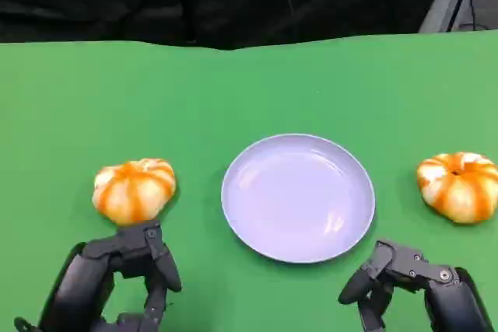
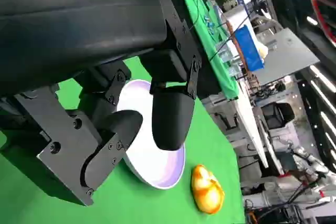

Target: Grasp the bread from the table and place it into the plate.

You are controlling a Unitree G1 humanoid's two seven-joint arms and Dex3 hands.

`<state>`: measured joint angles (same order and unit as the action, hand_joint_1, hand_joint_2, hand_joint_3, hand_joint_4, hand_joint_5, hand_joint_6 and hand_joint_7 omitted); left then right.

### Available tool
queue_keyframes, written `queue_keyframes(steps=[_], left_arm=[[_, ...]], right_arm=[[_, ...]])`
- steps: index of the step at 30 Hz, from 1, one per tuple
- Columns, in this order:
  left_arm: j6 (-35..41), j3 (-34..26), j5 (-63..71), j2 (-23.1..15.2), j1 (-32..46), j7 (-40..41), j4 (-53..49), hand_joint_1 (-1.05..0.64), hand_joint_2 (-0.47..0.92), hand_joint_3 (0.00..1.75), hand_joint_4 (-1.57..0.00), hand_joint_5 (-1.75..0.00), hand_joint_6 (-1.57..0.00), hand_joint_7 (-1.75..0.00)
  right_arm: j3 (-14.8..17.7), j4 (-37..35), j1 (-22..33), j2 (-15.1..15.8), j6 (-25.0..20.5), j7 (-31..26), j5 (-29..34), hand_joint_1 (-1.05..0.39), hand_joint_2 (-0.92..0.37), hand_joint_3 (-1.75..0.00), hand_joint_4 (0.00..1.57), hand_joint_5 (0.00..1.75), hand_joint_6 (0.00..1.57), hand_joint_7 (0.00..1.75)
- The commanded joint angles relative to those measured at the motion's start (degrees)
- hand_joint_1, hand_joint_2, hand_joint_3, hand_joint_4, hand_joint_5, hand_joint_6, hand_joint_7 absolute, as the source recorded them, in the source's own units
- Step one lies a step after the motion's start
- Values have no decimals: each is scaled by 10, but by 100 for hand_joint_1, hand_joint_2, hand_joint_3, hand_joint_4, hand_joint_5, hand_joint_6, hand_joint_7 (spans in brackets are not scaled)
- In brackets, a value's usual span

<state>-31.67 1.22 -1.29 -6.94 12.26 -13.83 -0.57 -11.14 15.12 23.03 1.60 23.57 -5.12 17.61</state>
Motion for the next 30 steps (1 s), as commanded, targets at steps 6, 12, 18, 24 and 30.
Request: queue_keyframes(steps=[6,12,18,24,30], left_arm=[[-4,-4,-1,-8,-1,1,-6,-5,22,160,-92,-171,-86,-156],[-4,-4,0,-8,-1,1,-7,-4,21,160,-92,-172,-86,-156],[-4,-4,-1,-8,-3,0,-9,-3,21,160,-92,-171,-86,-156],[88,-4,-11,-17,-3,-2,21,-5,46,107,-73,-124,-75,-84],[197,-6,17,-40,-21,6,74,-20,74,40,-51,-76,-66,-11]], right_arm=[[4,6,2,2,-3,0,-8,0,-29,-138,85,168,84,130],[5,3,1,3,0,-2,-5,0,-29,-137,84,167,84,130],[4,4,1,2,-3,-1,-6,1,-29,-138,84,167,84,130],[5,-1,-3,3,1,-3,-3,2,-30,-137,85,166,84,130],[6,-5,-6,2,1,-4,-4,0,-30,-137,88,169,84,130]])
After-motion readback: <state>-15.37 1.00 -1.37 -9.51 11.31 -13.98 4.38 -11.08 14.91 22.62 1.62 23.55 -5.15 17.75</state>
